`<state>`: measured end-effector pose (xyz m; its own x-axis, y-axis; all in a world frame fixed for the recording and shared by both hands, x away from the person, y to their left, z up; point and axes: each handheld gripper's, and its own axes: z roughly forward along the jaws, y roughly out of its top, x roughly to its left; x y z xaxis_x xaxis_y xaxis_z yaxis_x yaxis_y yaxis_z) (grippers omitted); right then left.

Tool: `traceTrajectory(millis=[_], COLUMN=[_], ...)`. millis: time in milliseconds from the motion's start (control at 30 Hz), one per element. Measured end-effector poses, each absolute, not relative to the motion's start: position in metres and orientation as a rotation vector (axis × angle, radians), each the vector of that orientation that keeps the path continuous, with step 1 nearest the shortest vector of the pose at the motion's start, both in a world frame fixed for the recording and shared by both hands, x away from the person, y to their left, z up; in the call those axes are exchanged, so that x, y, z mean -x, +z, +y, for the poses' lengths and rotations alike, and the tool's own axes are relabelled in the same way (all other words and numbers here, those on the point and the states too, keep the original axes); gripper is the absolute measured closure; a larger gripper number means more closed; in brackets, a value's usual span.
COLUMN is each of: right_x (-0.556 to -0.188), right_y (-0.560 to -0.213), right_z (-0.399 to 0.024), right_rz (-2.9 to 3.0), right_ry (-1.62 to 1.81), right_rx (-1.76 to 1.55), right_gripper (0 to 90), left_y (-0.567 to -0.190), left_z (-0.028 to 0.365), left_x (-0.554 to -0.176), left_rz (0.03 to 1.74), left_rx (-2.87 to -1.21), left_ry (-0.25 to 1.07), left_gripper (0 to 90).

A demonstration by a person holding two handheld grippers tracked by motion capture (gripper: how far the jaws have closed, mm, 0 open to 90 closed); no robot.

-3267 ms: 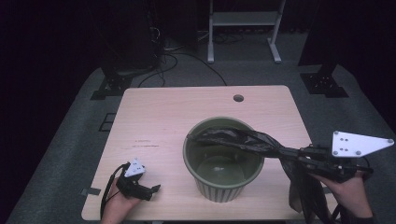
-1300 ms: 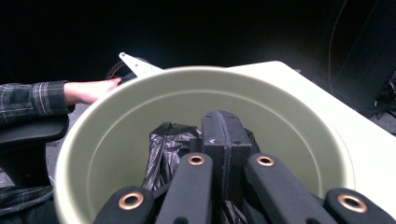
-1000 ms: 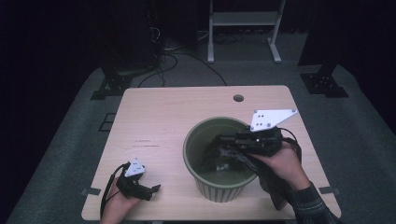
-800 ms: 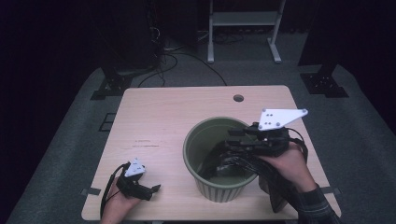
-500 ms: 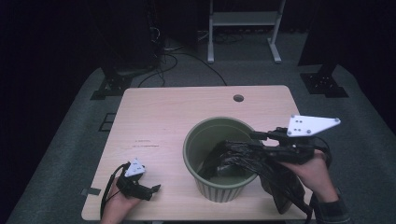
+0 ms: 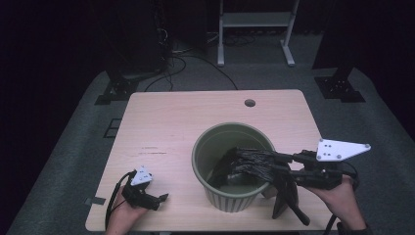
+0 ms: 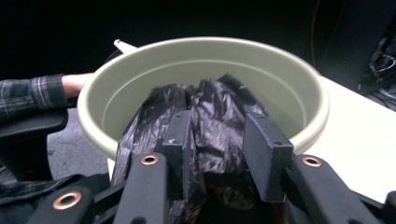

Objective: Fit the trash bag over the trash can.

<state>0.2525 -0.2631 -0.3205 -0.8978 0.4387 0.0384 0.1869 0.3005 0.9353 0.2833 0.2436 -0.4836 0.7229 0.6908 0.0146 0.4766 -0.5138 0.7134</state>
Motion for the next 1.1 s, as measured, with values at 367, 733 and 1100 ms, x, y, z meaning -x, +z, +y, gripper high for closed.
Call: traceTrajectory(millis=[367,733,1100], right_x=[-0.252,-0.249,-0.233], right_y=[-0.324,-0.319,-0.326], right_z=[-0.252,-0.26,-0.259], right_rz=[2.364,2.321,2.343], right_ry=[1.594,1.689,1.655], right_rx=[-0.537,-0.562,-0.522], right_gripper=[90.0,63.5,80.6], left_y=[-0.484,-0.484,-0.484], left_z=[0.244,0.244,0.243], left_x=[-0.283,-0.283,-0.283], left_rz=[0.88,0.88,0.882], left_rx=[-2.213,-2.212,-2.212], left_ry=[0.388,0.388,0.388], left_gripper=[0.0,0.0,0.0])
